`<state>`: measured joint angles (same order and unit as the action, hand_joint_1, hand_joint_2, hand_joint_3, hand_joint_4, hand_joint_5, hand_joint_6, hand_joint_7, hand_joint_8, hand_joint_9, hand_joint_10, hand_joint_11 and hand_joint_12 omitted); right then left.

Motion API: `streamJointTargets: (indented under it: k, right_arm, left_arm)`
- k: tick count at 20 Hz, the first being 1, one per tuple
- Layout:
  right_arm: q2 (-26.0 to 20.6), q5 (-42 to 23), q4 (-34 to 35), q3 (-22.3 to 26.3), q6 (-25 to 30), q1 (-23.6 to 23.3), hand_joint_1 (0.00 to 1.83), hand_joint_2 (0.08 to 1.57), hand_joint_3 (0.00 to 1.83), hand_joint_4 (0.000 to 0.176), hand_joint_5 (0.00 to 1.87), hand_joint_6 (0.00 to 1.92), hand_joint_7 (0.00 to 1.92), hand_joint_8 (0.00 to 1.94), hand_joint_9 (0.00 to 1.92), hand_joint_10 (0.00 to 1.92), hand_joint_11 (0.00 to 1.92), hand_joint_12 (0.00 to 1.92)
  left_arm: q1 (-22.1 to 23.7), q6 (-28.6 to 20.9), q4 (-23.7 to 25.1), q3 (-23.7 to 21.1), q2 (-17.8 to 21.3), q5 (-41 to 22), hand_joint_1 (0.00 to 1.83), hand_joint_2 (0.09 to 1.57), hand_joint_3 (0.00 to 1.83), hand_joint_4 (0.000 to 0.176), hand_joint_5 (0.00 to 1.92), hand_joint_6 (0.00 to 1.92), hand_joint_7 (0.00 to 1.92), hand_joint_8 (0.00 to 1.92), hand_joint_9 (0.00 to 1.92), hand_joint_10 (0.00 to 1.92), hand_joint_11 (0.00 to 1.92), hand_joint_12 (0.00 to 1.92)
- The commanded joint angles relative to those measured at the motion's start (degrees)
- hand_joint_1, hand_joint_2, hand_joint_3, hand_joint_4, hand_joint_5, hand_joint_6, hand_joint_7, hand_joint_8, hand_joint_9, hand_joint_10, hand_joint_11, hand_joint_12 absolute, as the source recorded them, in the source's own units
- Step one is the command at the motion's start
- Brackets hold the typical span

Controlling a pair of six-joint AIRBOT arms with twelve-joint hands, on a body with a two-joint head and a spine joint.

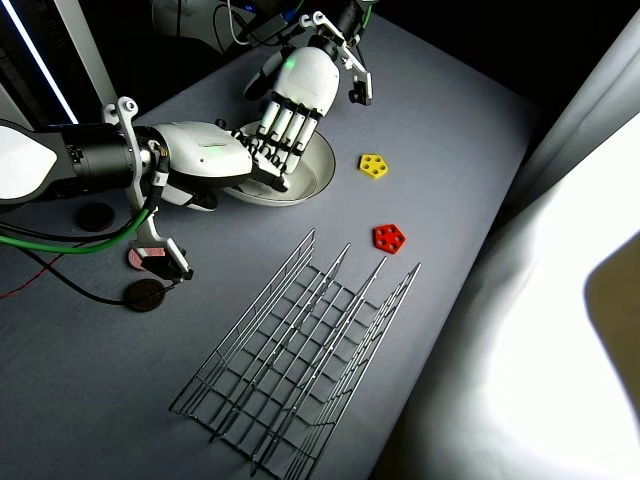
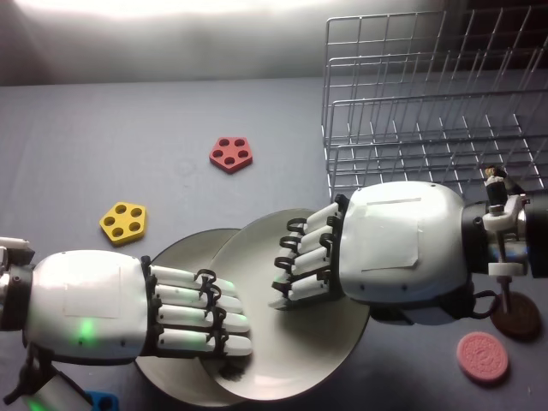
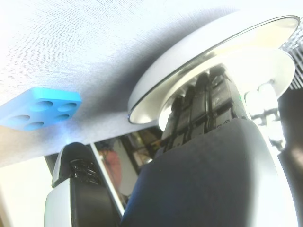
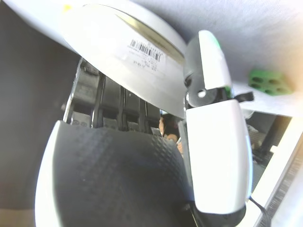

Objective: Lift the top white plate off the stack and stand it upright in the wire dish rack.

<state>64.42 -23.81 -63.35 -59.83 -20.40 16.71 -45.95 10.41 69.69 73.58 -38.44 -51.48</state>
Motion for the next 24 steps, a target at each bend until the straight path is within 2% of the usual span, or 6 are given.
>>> streamJointTargets:
  k: [1, 2, 3, 5, 15, 24]
  right_arm:
    - [-0.1, -3.75, 2.18, 0.21, -0.21, 0.16, 1.37, 1.08, 0.0, 0.0, 0.63, 0.01, 0.64, 0.01, 0.69, 0.01, 0.7, 0.17]
    - [0.03, -3.64, 2.67, 0.28, -0.21, 0.4, 1.41, 1.11, 0.0, 0.0, 0.68, 0.0, 0.73, 0.01, 0.8, 0.01, 0.8, 0.17]
    - [0.06, -3.54, 2.94, 0.37, -0.21, 0.58, 1.47, 1.09, 0.0, 0.0, 0.82, 0.88, 0.98, 0.45, 1.02, 0.65, 0.95, 1.14]
    - [0.12, -3.09, 3.12, 0.75, -0.21, 0.97, 1.48, 1.11, 0.0, 0.0, 0.84, 1.15, 0.96, 0.68, 0.98, 0.9, 0.82, 1.52]
    - [-0.27, -2.91, 5.66, 4.29, -7.52, 0.35, 1.5, 1.03, 0.0, 0.0, 1.02, 0.86, 1.23, 0.25, 1.25, 0.53, 0.98, 1.33]
    - [-0.97, -10.99, -2.25, 0.38, 0.4, -3.08, 1.5, 1.06, 0.0, 0.0, 0.94, 0.96, 1.08, 0.52, 1.16, 0.71, 0.91, 1.44]
  left_arm:
    - [0.37, -0.03, -0.16, -0.15, -0.84, -1.08, 0.26, 0.97, 0.0, 0.0, 0.09, 0.0, 0.07, 0.0, 0.05, 0.0, 0.07, 0.03]
    - [0.37, -0.06, -0.38, 0.02, -0.83, -1.25, 0.26, 0.96, 0.0, 0.0, 0.09, 0.0, 0.06, 0.0, 0.05, 0.0, 0.08, 0.03]
    - [0.37, -0.06, -0.56, 0.13, -0.82, -1.37, 0.26, 0.97, 0.0, 0.0, 0.08, 0.0, 0.06, 0.0, 0.05, 0.0, 0.09, 0.04]
    - [0.36, -0.08, -0.74, 0.39, -0.8, -1.62, 0.3, 0.96, 0.0, 0.0, 0.11, 0.01, 0.09, 0.01, 0.07, 0.01, 0.1, 0.04]
    - [0.38, -1.41, -5.77, 3.14, 0.45, -4.41, 0.28, 0.98, 0.0, 0.0, 0.04, 0.0, 0.02, 0.0, 0.02, 0.0, 0.06, 0.02]
    - [1.37, -3.95, -14.85, 8.16, 3.54, -10.76, 0.25, 0.98, 0.0, 0.0, 0.05, 0.0, 0.03, 0.0, 0.03, 0.0, 0.06, 0.02]
